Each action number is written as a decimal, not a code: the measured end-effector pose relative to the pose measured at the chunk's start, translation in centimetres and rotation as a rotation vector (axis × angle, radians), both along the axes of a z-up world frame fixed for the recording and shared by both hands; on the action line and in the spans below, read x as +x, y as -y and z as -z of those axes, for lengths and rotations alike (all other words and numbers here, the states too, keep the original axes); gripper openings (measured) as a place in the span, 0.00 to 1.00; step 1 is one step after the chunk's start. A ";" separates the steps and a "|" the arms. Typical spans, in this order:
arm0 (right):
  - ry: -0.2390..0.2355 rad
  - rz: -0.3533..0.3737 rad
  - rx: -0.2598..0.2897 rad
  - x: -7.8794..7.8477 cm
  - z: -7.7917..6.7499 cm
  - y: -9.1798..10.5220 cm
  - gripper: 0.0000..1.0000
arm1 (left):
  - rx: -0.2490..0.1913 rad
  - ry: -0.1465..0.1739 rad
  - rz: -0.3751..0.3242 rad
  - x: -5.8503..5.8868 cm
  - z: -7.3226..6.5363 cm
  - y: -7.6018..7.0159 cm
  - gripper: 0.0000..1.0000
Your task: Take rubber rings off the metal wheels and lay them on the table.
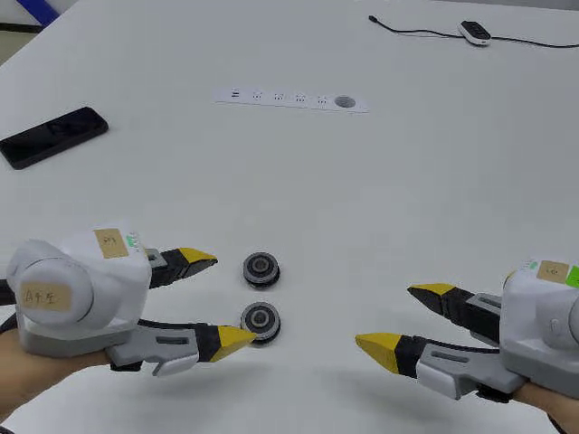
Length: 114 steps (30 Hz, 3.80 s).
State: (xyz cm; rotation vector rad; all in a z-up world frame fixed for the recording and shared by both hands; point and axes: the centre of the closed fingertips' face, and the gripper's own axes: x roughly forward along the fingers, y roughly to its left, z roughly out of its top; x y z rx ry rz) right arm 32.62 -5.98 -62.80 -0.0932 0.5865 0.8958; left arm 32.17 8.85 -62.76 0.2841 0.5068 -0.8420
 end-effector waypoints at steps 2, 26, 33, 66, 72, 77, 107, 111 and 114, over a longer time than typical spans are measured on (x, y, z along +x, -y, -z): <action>-0.009 0.009 0.012 0.0 0.1 -0.1 0.55 | -0.006 -0.002 0.000 0.0 0.1 0.1 0.55; -0.095 0.096 0.121 -0.1 0.7 0.1 0.41 | 0.019 -0.039 0.030 0.2 2.0 1.7 0.38; -0.105 0.103 0.143 0.0 0.5 -0.2 0.37 | 0.023 -0.050 0.052 -0.2 2.2 2.7 0.34; -0.147 0.089 0.185 -0.7 0.5 -1.1 0.24 | 0.015 -0.075 0.069 -0.3 2.6 2.6 0.17; -0.146 0.095 0.192 -0.6 0.4 -1.0 0.23 | 0.028 -0.069 0.082 -0.4 2.6 2.8 0.16; -0.143 0.091 0.185 -0.6 0.4 -1.0 0.23 | 0.057 -0.061 0.109 -0.6 2.6 3.0 0.15; -0.358 0.179 0.414 -0.7 0.0 -6.8 0.26 | 0.219 -0.069 0.204 -0.7 2.9 3.1 0.12; -0.396 0.174 0.425 -1.0 0.2 -8.2 0.29 | 0.234 -0.074 0.216 -0.7 2.9 3.1 0.12; -0.431 0.185 0.449 -1.0 0.2 -9.1 0.30 | 0.234 -0.073 0.215 -0.8 2.9 3.1 0.12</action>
